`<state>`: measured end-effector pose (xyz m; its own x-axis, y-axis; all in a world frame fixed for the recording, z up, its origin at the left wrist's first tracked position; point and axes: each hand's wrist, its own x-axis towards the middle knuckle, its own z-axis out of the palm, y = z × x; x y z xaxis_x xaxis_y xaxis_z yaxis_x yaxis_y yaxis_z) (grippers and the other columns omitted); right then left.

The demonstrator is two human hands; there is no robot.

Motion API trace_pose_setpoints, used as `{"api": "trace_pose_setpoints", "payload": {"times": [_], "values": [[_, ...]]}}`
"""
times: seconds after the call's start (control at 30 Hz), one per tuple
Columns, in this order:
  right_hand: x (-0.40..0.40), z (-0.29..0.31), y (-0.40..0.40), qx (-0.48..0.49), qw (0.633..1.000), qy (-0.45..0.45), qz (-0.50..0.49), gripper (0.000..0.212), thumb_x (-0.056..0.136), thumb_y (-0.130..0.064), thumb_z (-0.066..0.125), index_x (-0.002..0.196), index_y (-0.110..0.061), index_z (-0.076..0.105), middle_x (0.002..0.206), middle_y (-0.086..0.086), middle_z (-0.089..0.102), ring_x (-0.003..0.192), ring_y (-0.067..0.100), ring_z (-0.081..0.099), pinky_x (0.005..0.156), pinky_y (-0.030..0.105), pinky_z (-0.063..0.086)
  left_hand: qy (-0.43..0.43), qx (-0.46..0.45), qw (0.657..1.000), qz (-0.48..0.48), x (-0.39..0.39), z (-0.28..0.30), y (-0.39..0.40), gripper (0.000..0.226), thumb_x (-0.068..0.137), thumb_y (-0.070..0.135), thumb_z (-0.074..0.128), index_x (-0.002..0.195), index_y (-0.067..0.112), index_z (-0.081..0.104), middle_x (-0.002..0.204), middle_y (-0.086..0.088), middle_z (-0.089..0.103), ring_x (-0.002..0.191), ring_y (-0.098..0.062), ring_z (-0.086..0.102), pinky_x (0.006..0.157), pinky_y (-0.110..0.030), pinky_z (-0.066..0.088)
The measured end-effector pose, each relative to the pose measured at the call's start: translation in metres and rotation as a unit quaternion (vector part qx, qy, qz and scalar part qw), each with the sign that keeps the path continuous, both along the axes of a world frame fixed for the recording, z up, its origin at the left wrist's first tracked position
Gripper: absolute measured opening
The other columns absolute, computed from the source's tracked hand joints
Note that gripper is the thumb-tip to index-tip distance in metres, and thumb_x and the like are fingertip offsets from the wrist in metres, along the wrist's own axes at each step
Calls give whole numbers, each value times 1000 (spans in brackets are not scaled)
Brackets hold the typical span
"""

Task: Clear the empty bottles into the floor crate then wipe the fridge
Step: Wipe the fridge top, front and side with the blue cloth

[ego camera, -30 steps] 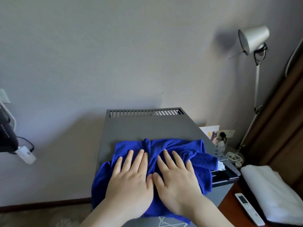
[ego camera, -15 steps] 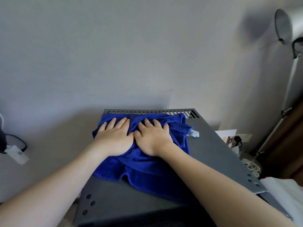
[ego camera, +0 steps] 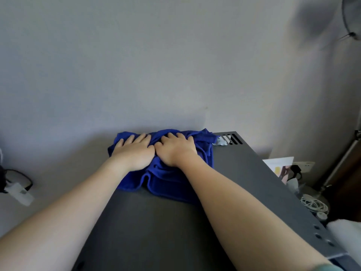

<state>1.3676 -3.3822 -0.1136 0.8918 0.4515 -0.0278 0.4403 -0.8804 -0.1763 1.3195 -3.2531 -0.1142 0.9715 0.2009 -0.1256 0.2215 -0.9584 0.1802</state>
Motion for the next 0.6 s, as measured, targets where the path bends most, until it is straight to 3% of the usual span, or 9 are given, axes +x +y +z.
{"api": "trace_pose_setpoints", "payload": {"times": [0.13, 0.23, 0.4, 0.53, 0.6], "values": [[-43, 1, -22, 6, 1000, -7, 22, 55, 99, -41, 20, 142, -18, 45, 155, 3, 36, 145, 31, 24, 117, 59, 10, 5, -3, 1000, 0, -48, 4, -23, 59, 104, 36, 11, 160, 26, -3, 167, 8, -9, 154, -19, -7, 124, -43, -3], [-91, 0, -48, -1, 999, 2, 35, 59, 101, -42, 19, 153, -17, 29, 165, 2, 17, 151, 29, 10, 119, 58, 5, 17, -1, 1000, -11, -95, 5, -45, 59, 104, 36, 11, 159, 25, -7, 166, 8, -14, 153, -18, -11, 124, -43, -5], [-177, 4, -105, -23, 999, 21, 40, 64, 102, -47, 13, 159, -19, 9, 168, 0, 2, 153, 26, -2, 120, 55, -1, 9, 4, 1000, -29, -177, 7, -95, 61, 103, 39, 12, 159, 25, -9, 165, 10, -18, 153, -18, -16, 123, -45, -7], [-223, 3, -161, -31, 999, 13, 22, 92, 76, -60, -13, 158, -23, 6, 167, -5, -2, 153, 21, -6, 119, 54, 0, -10, 21, 998, -51, -216, 5, -148, 64, 101, 40, 15, 158, 25, -10, 165, 8, -19, 152, -20, -18, 123, -47, -7], [-229, 4, -184, -34, 999, 20, 16, 100, 68, -61, -18, 158, -26, 4, 167, -8, -5, 153, 19, -8, 120, 52, 1, -9, 28, 997, -71, -219, 3, -169, 68, 95, 44, 5, 158, 24, -11, 165, 6, -19, 152, -22, -20, 123, -48, -8]]}}
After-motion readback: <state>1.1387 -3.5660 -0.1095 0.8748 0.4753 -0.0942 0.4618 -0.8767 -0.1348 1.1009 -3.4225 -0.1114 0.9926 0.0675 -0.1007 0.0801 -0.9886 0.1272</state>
